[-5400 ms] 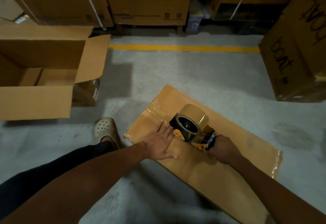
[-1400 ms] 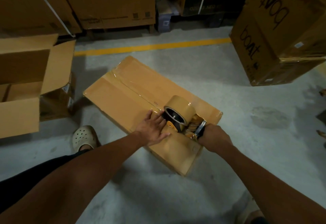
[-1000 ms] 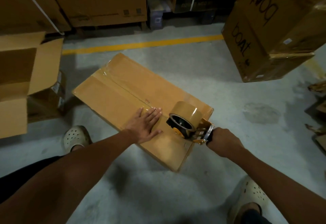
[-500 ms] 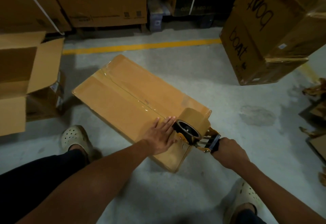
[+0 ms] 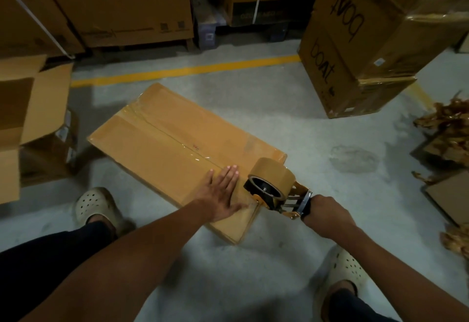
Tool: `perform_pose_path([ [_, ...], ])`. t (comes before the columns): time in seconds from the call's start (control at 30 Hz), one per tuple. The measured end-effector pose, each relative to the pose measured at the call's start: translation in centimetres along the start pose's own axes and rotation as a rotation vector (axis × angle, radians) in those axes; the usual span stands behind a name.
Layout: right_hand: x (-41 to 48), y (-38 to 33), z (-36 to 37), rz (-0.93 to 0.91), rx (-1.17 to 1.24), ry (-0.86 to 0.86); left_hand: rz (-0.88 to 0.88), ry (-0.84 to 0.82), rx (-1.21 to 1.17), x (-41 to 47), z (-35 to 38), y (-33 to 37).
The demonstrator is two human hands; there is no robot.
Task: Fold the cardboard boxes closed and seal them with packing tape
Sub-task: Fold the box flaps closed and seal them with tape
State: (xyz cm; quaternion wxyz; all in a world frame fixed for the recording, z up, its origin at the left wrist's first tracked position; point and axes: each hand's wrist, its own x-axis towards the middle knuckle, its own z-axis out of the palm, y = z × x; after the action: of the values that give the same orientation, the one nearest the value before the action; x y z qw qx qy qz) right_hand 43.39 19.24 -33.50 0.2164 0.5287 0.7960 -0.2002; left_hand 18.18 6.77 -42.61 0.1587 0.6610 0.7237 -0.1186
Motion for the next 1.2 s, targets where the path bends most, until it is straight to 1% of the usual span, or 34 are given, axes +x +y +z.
perform_pose_path([
  [0.1, -0.2, 0.3, 0.5, -0.005, 0.018, 0.009, -0.054, -0.101, 0.001, 0.6, -0.5, 0.7],
  [0.17, -0.3, 0.2, 0.7, -0.002, 0.037, 0.02, -0.052, -0.128, -0.009, 0.8, -0.6, 2.1],
  [0.27, -0.3, 0.4, 1.2, -0.015, 0.063, 0.024, 0.112, -0.085, 0.019, 0.3, 0.1, 4.5],
  [0.3, -0.3, 0.5, 1.4, -0.019, 0.072, 0.026, 0.135, -0.059, 0.019, 0.1, 0.4, 4.8],
  [0.4, -0.2, 1.2, 1.7, -0.037, 0.072, 0.019, 0.102, -0.012, -0.013, -0.1, 1.1, 5.1],
  [0.53, -0.2, 2.0, 1.8, -0.057, 0.116, 0.02, 0.039, -0.007, -0.036, -0.3, 0.8, 5.6],
  [0.77, -1.1, 4.0, 2.7, -0.028, 0.128, 0.021, 0.053, 0.02, -0.006, -0.3, 0.8, 6.0],
  [0.93, -1.0, 4.1, 3.1, -0.022, 0.189, -0.003, 0.044, 0.013, 0.047, -0.2, 0.7, 6.2],
  [1.07, -0.3, 4.4, 3.4, -0.047, 0.234, -0.02, 0.058, 0.011, 0.07, -0.2, 0.9, 6.1],
  [1.2, 0.4, 4.6, 3.5, -0.085, 0.23, -0.045, 0.034, 0.015, 0.059, 0.2, 1.2, 6.2],
])
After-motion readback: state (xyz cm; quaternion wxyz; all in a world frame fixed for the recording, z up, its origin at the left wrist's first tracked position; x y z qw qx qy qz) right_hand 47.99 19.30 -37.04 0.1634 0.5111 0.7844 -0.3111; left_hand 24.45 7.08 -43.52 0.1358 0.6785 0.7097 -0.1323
